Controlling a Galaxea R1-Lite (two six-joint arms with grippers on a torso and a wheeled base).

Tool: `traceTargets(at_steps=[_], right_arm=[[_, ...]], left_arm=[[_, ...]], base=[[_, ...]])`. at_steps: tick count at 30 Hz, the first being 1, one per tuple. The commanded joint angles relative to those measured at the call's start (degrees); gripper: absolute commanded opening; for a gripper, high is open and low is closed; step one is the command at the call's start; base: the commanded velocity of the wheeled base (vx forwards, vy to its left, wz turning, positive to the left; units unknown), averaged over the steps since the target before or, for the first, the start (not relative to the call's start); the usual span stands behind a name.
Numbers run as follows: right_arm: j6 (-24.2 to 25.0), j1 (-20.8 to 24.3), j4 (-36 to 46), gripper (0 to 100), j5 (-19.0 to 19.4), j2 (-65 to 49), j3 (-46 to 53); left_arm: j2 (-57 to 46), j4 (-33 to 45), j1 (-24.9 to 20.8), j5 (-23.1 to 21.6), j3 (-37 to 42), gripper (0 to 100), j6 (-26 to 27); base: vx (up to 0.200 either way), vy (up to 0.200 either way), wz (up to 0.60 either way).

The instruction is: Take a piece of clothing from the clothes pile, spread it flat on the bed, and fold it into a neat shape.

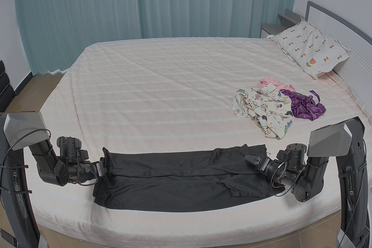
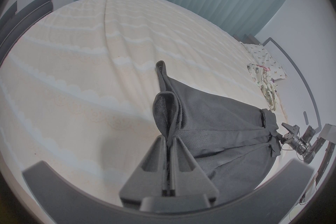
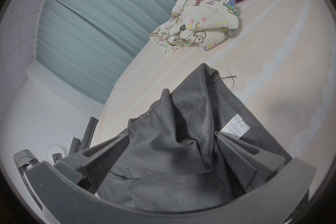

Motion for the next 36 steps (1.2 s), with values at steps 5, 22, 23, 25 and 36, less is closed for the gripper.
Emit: traceTargets(at_steps=[5, 22, 23, 25, 36], right_arm=[[0.09, 0.01, -0.12, 100, 0.09, -0.03, 0.16], [0.09, 0.01, -0.12, 100, 0.09, -0.03, 0.16], [0.09, 0.01, -0.12, 100, 0.09, -0.03, 0.16], [0.09, 0.01, -0.12, 100, 0.09, -0.03, 0.16], [0.09, 0.01, -0.12, 100, 0.09, -0.03, 0.16]], left_arm=[[-5.45, 0.19, 2.2, 0.07, 3.3, 0, -0.28], [-8.7, 5.55, 4.75, 0.86, 2.42, 0, -0.37], [-8.61, 5.55, 5.19, 0.86, 2.42, 0, -0.28], [-8.52, 5.46, 6.68, 0.86, 2.42, 0, -0.02], [-5.18, 5.29, 9.23, 0.86, 0.66, 0, 0.16]], base=[[0.0, 0.0, 0.0], [0.0, 0.0, 0.0], [0.0, 0.0, 0.0], [0.0, 0.0, 0.0], [0.0, 0.0, 0.0]])
